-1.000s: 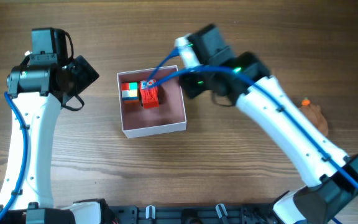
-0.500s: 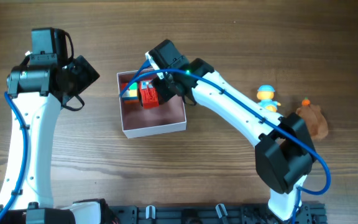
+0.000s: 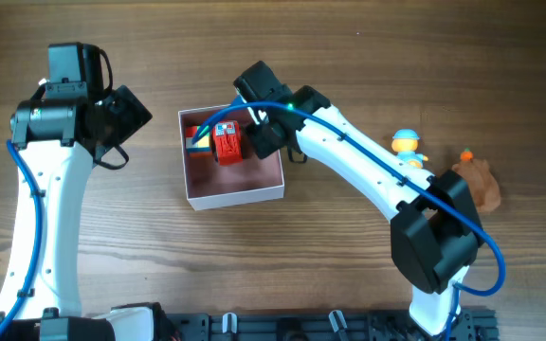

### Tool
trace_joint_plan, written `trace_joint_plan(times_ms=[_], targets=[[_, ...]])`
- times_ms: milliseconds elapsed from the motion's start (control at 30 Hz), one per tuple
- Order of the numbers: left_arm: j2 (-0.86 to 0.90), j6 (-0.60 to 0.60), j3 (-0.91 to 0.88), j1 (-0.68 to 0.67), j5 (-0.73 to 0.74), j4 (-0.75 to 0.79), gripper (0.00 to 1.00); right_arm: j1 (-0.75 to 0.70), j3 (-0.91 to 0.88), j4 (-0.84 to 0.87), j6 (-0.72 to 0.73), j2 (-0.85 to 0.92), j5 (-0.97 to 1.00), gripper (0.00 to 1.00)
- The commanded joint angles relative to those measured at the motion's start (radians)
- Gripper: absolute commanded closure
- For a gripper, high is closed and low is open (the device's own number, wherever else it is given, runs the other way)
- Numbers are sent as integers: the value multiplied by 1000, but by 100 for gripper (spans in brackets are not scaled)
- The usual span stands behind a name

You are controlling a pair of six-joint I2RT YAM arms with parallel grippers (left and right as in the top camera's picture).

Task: Pack container

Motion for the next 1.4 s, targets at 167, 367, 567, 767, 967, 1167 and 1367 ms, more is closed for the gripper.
trace_joint_plan(times_ms=[167,367,567,767,967,1167,1367], targets=[[6,20,-5,6,11,-5,12,-8,-9,-70,102,3,73,42],[6,20,-5,6,11,-5,12,-58,-10,-108,336,15,70,38],[6,20,-5,6,11,-4,12,-108,-10,-154,392,15,71,38],[6,20,-5,6,11,-3,12,-109,-10,-189,404,15,70,36],[6,20,-5,6,11,0,12,-109,-10,-327,357,15,60,46],[6,20,-5,6,11,0,12,-109,-10,-389,274,15,-38,46],[6,20,-5,6,11,0,12,-109,-10,-438,274,15,-64,45]])
